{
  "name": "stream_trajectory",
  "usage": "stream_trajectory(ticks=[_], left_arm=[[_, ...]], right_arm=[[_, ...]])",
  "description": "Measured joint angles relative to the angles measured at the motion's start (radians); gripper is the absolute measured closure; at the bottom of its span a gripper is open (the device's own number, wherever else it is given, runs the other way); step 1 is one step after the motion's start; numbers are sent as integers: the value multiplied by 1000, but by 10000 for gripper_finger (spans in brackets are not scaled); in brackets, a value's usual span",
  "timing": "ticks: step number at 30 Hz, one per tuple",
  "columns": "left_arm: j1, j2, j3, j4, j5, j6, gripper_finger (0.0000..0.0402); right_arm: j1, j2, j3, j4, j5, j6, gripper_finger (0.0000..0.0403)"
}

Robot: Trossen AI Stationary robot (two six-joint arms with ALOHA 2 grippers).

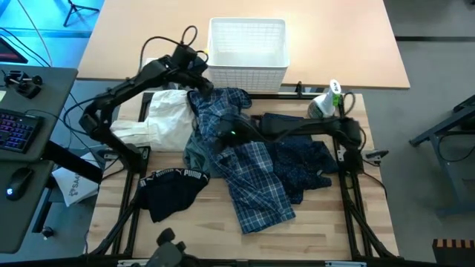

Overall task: Fold Laundry from Bin
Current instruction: Fold the checkered blue polo

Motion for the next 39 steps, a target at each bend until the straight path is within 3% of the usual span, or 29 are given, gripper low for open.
stream_trajectory(ticks=[4,7,12,14,16,20,25,31,35,39], left_arm=[[20,-12,1,-55,-24,32,273],[26,-11,1,-76,-26,44,273],[30,-11,1,-83,-25,47,273],[30,-11,1,-97,-25,45,273],[30,-11,1,-110,-25,44,273],[30,-11,1,-117,-24,44,273],[30,-11,1,-115,-36,45,273],[30,-11,1,-105,-166,73,273],[30,-11,1,-105,-215,105,273],[30,-11,1,-106,-217,107,273]], right_arm=[[-27,103,126,-63,-27,67,165],[-35,159,174,-98,-32,112,191],[-44,196,192,-167,-93,73,297],[-51,172,195,-206,-109,19,357],[-61,142,195,-256,-128,-66,390],[-91,61,195,-350,-210,-208,383],[-156,0,197,-505,-130,-255,398],[-218,45,86,-374,-266,-412,400],[-220,84,-16,-392,-169,-424,397],[-238,66,-7,-546,-52,-395,394]])
